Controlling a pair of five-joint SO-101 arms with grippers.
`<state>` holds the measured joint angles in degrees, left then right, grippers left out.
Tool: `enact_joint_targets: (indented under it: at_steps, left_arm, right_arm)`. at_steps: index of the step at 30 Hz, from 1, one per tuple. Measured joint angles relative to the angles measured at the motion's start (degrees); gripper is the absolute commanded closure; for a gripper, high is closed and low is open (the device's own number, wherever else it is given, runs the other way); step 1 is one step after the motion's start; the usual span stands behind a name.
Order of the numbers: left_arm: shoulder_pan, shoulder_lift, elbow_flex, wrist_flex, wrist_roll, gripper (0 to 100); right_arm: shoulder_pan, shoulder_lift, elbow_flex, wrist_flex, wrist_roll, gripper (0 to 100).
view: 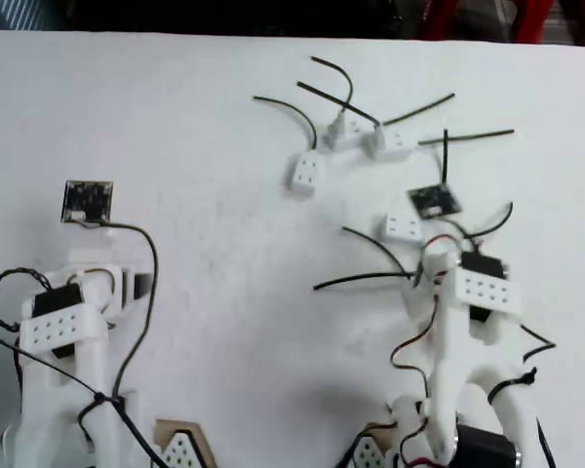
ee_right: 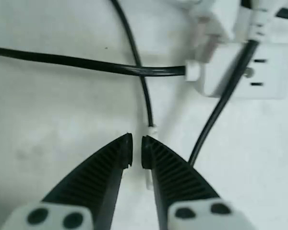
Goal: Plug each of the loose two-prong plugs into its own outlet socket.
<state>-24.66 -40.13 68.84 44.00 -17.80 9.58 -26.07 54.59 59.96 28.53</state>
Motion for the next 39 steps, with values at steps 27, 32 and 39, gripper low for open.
enact_joint_targets:
  at_steps: [27,32,39]
  left_arm:
    - [0.00,0.00,0.00,0.00,0.00,71]
    - [0.00,0.00,0.00,0.00,0.00,71]
    - [0.00,0.00,0.00,0.00,0.00,71]
  right_arm:
    - [5.27,7.74,0.26,-0.26,2.29,96.6]
    - [6.59,7.74,0.26,-0.18,2.29,91.6]
    - [6.68,7.82,0.18,3.16,2.64,92.5]
